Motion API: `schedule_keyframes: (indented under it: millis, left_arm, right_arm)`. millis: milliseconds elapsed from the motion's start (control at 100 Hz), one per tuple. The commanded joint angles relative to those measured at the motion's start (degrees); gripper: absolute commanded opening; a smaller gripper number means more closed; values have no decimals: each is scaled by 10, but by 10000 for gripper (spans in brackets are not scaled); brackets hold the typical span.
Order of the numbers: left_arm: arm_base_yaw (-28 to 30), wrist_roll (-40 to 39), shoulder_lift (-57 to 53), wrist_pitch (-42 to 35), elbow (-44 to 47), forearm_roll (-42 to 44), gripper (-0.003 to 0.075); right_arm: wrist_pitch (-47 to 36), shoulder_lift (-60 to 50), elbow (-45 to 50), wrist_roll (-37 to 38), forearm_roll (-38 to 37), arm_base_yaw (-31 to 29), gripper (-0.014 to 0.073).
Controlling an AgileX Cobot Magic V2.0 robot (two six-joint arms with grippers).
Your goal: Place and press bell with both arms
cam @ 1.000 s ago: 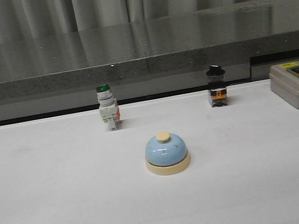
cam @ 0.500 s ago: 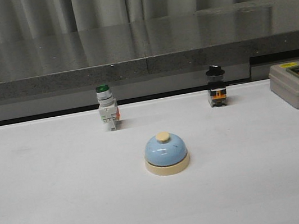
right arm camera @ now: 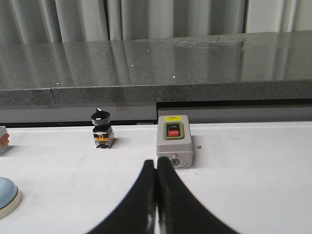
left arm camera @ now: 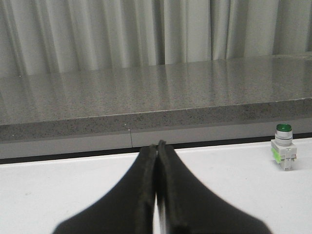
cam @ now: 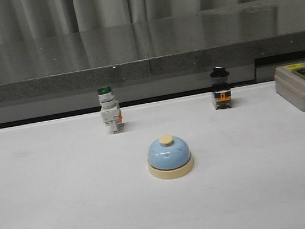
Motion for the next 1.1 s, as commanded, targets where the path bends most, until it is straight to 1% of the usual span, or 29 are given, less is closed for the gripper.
schedule_keyframes:
  millis: [0,70,200,240,310,380,470,590,760,880,970,1090]
  left_arm:
    - [2,-6,-18,-49,24,0,-20]
    - [2,-6,-18,-49,24,0,-20]
    - [2,-6,-18,-49,24,0,-20]
    - [2,-6,-18,-49,24,0,-20]
    - [2,-6,-18,-49,24,0,-20]
    - [2,-6,-18,-49,24,0,-20]
    - [2,-6,-18,-49,24,0,-20]
    - [2,-6,-17,-49,24,0,-20]
    - [2,-6,-17,-49,24,0,-20]
    - [2,-6,-17,-49,24,0,-20]
    - [2,-6,-17,-49,24,0,-20]
    - [2,-6,-17,-49,24,0,-20]
  right_arm:
    - [-50,-11,-9,-2,-2,-4,-60]
    - [-56,-11,-9,-2,-2,-4,-60]
    - [-117,-11,-9,-2,-2,-4,-60]
    - [-124,-10,-11,-2,-2,-4,-60]
    - [-113,-6,-26,-2,-2,-4,-60]
    - [-83,10,-55,-1,-2,-4,-60]
    - [-29,51,-115,0,-2,-4,-60]
    - [74,135,-218,0,-1,-4,-60]
    - [275,281,-387,0,14,-4,-60]
    - [390,382,-485,0,20,-4,-60]
    - [428,448,-532,0,20,-4,-60]
    - [425,515,-554,0,21,-4,-60]
